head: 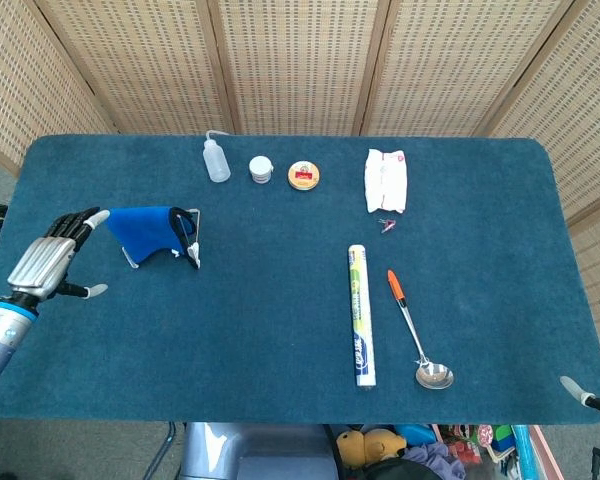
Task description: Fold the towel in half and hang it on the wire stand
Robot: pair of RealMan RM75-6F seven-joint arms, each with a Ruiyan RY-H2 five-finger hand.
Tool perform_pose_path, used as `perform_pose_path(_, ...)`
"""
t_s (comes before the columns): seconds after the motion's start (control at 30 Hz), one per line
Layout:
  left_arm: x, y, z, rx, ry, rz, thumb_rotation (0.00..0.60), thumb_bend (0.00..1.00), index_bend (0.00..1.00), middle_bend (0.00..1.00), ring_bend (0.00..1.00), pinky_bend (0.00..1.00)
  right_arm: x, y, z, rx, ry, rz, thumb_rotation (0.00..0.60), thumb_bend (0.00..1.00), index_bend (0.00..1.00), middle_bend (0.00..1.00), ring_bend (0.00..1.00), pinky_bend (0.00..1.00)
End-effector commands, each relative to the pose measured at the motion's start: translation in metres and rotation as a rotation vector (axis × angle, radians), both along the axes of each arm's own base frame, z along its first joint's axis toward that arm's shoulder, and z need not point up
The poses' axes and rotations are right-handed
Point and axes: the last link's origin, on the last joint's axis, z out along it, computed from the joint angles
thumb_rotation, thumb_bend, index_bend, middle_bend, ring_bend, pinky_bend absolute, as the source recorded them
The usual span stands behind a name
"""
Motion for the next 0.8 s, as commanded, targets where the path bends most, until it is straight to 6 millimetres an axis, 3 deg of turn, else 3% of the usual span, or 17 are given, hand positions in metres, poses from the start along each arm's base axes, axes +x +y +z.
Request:
perform_pose_path(0.03,-0.001,-0.030,0.023,0.063,-0.026,-0.037,0.600,0.17,0.00,0.00,0.00,0.00,-0.001,-0.001,-0.001,0.000,0.002,-0.003,0.600,0.00,0.00,0.00,0.00,0.00)
perform_pose_path(0.23,-0.005,-0.067,0.032,0.150,0.034,-0.044,0.600,0.17,0.00,0.00,0.00,0.00,-0.003,-0.005,-0.003,0.000,0.011,-0.015,0.600,0.00,0.00,0.00,0.00,0.00)
perform_pose_path(0.53,-0.018,-0.133,0.016,0.230,0.085,0.056,0.600,0.17,0.00,0.00,0.00,0.00,-0.006,-0.015,-0.011,-0.015,0.053,-0.037,0.600,0.00,0.00,0.00,0.00,0.00)
perform_pose_path(0.8,-0.022,-0.143,-0.005,0.241,0.143,0.001,0.600,0.17,0.00,0.00,0.00,0.00,-0.010,-0.022,-0.016,-0.062,0.109,-0.057,0.600,0.00,0.00,0.00,0.00,0.00)
